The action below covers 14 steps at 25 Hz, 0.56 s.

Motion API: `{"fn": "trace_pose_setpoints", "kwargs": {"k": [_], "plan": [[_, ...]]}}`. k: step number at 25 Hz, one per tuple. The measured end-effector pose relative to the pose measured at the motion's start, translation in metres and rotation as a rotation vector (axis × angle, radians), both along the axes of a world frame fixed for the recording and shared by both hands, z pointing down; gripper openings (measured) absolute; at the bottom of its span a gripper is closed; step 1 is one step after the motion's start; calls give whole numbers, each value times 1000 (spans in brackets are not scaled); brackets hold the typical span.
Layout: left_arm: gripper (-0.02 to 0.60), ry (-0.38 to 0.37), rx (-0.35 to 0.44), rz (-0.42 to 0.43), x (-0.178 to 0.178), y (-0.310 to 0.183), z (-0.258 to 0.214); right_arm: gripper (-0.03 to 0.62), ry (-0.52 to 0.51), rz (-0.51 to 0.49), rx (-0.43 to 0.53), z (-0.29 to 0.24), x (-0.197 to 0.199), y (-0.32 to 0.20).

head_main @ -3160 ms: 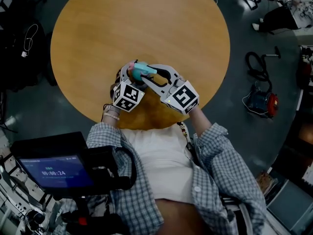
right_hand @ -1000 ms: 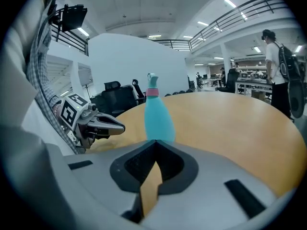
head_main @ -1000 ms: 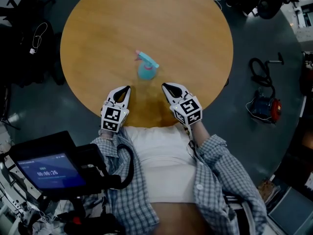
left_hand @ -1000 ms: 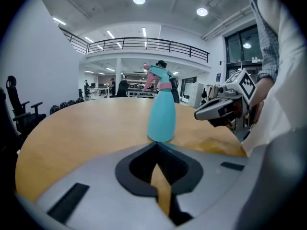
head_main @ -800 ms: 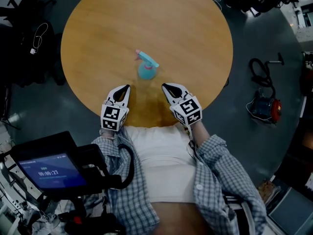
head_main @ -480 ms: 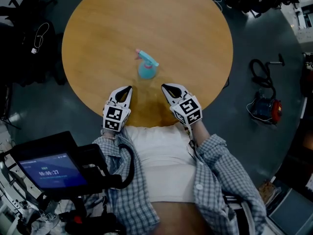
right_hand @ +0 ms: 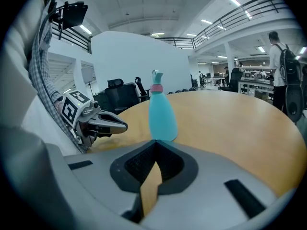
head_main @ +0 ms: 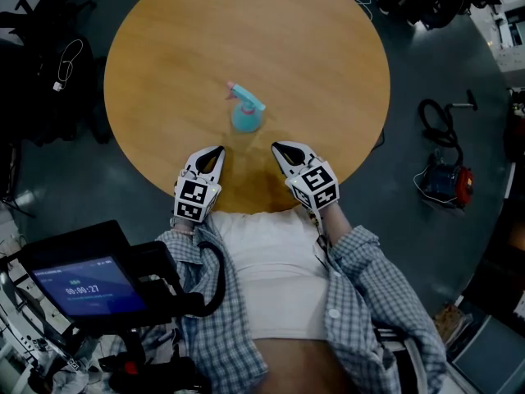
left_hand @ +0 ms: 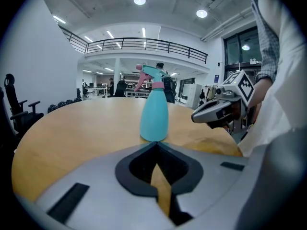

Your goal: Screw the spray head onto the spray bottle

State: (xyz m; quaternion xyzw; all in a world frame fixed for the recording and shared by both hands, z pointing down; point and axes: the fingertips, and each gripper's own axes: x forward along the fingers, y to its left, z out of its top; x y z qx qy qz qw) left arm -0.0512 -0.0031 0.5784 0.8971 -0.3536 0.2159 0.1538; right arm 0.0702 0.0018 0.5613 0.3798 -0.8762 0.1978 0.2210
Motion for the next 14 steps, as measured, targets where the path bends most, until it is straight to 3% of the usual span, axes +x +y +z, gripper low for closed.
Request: {"fn": "trace_pose_setpoints", "kwargs": {"k": [9, 14], "plan": [[4, 14, -6, 14, 3, 2, -1, -6, 4, 2, -3, 0, -1, 3], [3, -15, 8, 25, 7, 1, -4, -6, 8, -4, -6, 1, 0, 5]]}}
